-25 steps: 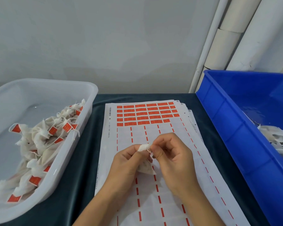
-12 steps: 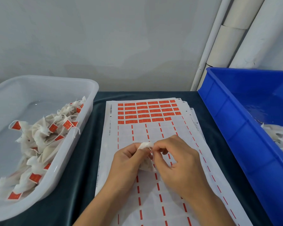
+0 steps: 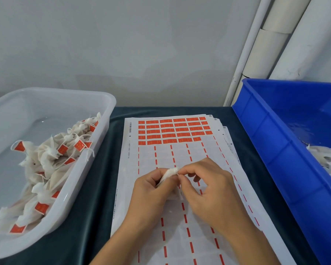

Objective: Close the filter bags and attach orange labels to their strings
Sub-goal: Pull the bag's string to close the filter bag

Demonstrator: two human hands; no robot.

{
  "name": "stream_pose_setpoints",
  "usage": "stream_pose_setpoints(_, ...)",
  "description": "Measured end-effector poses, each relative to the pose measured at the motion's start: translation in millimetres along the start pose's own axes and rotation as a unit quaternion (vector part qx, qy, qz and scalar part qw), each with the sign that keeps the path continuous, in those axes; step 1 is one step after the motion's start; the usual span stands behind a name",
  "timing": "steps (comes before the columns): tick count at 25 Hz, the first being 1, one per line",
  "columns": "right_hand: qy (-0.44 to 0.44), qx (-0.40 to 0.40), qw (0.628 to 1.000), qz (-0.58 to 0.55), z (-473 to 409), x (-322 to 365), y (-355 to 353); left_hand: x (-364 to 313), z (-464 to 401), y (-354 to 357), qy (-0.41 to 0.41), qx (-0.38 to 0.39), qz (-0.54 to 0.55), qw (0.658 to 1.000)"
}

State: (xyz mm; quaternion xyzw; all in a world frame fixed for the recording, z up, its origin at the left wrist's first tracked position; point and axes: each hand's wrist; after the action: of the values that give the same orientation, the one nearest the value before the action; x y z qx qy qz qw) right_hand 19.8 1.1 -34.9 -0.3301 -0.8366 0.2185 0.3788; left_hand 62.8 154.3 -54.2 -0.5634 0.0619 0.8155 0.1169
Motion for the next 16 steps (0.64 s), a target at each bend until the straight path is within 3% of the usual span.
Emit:
stream_pose_setpoints(10, -0.097, 0.049, 0.982, 0.156, -2.0, -1.4, 5.9, 6.0, -4.2, 1.3, 0.037, -0.037, -0.073, 0.996)
stream_pose_setpoints(16, -0.043, 0.082, 0.992, 0.084, -3.7, 0.1, 4.6, 1.5, -2.3, -2.4, 0.045, -0.009, -0.083, 0.996)
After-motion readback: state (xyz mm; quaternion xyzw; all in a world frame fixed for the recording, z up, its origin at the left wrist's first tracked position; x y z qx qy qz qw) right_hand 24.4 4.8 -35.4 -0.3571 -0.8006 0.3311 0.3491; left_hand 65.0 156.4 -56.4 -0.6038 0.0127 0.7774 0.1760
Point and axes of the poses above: each hand's wrist, its own z-axis away from the middle knuckle, its own y-axis out of the palm, x = y × z, and after that the axes turned 15 degrees about -y, right-handed
